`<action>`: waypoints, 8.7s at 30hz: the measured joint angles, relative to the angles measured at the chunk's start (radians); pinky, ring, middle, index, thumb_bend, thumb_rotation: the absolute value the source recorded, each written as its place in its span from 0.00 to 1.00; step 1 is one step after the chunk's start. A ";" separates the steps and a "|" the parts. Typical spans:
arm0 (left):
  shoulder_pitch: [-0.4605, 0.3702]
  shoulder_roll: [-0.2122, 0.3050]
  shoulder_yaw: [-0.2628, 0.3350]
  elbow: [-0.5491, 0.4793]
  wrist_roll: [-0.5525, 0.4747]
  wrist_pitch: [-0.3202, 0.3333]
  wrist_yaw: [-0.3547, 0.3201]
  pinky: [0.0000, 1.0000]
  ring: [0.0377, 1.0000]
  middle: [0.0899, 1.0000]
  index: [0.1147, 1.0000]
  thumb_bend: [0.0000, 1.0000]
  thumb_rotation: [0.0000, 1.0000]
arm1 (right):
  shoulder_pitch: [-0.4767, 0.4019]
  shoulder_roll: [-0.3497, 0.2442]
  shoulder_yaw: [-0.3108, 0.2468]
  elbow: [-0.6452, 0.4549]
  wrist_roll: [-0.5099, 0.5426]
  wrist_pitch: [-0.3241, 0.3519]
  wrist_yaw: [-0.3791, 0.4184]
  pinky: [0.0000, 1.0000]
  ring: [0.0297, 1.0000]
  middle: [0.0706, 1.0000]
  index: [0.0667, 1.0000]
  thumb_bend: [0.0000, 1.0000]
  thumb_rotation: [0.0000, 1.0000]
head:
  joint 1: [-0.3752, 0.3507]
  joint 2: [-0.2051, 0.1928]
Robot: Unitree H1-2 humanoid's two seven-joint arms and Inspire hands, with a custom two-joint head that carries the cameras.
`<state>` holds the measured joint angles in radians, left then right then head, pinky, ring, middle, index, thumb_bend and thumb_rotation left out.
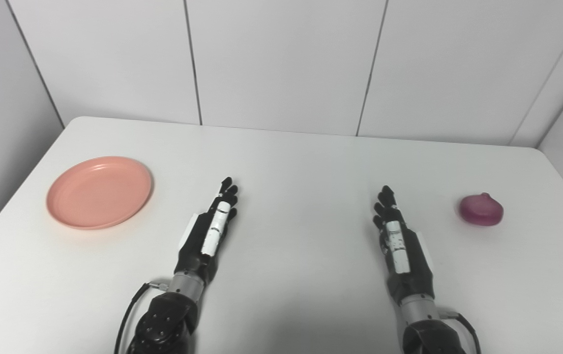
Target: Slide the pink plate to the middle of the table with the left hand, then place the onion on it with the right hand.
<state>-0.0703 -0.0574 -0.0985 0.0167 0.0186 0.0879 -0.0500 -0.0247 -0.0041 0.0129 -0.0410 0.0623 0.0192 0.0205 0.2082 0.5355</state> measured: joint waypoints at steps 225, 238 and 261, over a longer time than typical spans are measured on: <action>-0.474 0.516 0.378 0.903 -0.272 -0.267 -0.205 0.79 0.79 0.76 0.74 0.60 1.00 | -0.112 -0.124 -0.120 0.211 0.126 -0.238 0.108 1.00 0.95 0.94 0.98 0.75 0.87 | 0.243 -0.129; -0.459 0.454 0.358 0.818 -0.273 -0.229 -0.179 0.81 0.80 0.78 0.75 0.59 1.00 | -0.100 -0.122 -0.097 0.192 0.110 -0.239 0.128 0.97 0.92 0.92 0.94 0.73 0.82 | 0.096 -0.078; -0.483 0.353 0.306 0.801 -0.272 -0.229 -0.189 0.81 0.79 0.75 0.73 0.58 1.00 | -0.022 0.007 -0.050 0.034 0.021 -0.108 0.009 0.99 0.92 0.90 0.92 0.72 0.78 | -0.105 -0.009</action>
<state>-0.5537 0.2953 0.2073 0.8179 -0.2537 -0.1413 -0.2387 -0.0466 0.0034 -0.0369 -0.0066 0.0834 -0.0890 0.0298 0.1030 0.5261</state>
